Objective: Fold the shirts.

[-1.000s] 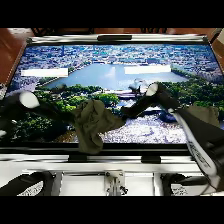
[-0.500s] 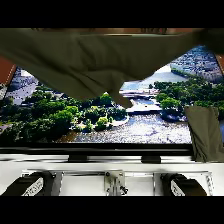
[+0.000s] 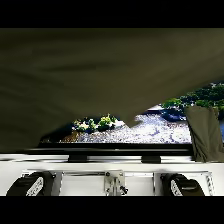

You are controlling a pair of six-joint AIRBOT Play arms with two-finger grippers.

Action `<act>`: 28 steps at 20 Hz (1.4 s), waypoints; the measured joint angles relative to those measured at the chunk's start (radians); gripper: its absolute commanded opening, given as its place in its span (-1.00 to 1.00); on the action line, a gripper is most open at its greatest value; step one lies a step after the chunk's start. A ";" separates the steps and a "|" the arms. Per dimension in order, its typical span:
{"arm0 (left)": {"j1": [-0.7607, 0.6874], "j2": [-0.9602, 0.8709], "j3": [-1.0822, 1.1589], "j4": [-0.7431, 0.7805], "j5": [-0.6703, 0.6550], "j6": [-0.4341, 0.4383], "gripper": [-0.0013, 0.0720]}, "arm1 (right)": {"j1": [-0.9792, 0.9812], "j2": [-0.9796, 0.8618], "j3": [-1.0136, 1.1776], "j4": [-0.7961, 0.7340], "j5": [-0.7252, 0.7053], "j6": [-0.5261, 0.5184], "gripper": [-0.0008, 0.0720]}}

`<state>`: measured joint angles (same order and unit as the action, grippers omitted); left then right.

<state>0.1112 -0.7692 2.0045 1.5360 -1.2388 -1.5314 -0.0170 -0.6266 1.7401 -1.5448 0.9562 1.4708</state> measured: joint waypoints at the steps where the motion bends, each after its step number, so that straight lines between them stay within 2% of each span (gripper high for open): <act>1: 0.000 -0.003 -0.004 0.002 -0.002 -0.002 -0.88 | 0.000 -0.008 0.001 -0.012 0.020 0.003 -0.76; 4: 0.000 -0.028 -0.035 -0.007 -0.060 -0.002 -0.88 | 0.000 -0.073 0.002 -0.044 0.106 0.010 -0.76; 7: 0.000 -0.072 -0.150 -0.018 -0.116 -0.001 -0.88 | 0.000 -0.198 -0.027 -0.057 0.258 0.035 -0.76; 10: 0.000 -0.146 -0.318 -0.029 -0.051 0.028 -0.88 | 0.000 -0.344 -0.151 -0.043 0.375 0.074 -0.76; 12: 0.000 -0.225 -0.401 -0.055 0.045 0.040 -0.88 | 0.001 -0.444 -0.266 0.005 0.383 0.092 -0.76; 15: -0.005 -0.399 -0.464 -0.181 0.176 0.029 -0.87 | 0.002 -0.596 -0.412 0.114 0.306 0.108 -0.76; 20: -0.081 -0.695 -0.494 -0.367 0.226 0.004 -0.86 | 0.002 -0.809 -0.498 0.300 0.198 0.124 -0.75; 21: -0.100 -0.737 -0.496 -0.384 0.222 0.001 -0.61 | 0.002 -0.836 -0.505 0.322 0.189 0.133 -0.76; 22: -0.120 -0.777 -0.498 -0.397 0.209 -0.003 -0.10 | 0.002 -0.858 -0.509 0.344 0.181 0.135 -0.75; 23: -0.135 -0.804 -0.498 -0.408 0.192 -0.008 0.74 | 0.002 -0.874 -0.512 0.361 0.177 0.141 -0.76; 24: -0.142 -0.822 -0.495 -0.417 0.167 -0.012 0.99 | 0.002 -0.884 -0.515 0.373 0.180 0.142 -0.76; 26: -0.134 -0.850 -0.461 -0.409 0.060 -0.018 0.99 | 0.002 -0.892 -0.518 0.389 0.199 0.139 -0.76; 28: -0.098 -0.858 -0.397 -0.376 -0.116 -0.021 0.97 | 0.002 -0.888 -0.519 0.385 0.240 0.121 -0.76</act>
<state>0.0132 -1.6272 1.6077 1.1603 -1.3552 -1.5528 -0.0151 -1.5143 1.2209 -1.1603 1.1965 1.5921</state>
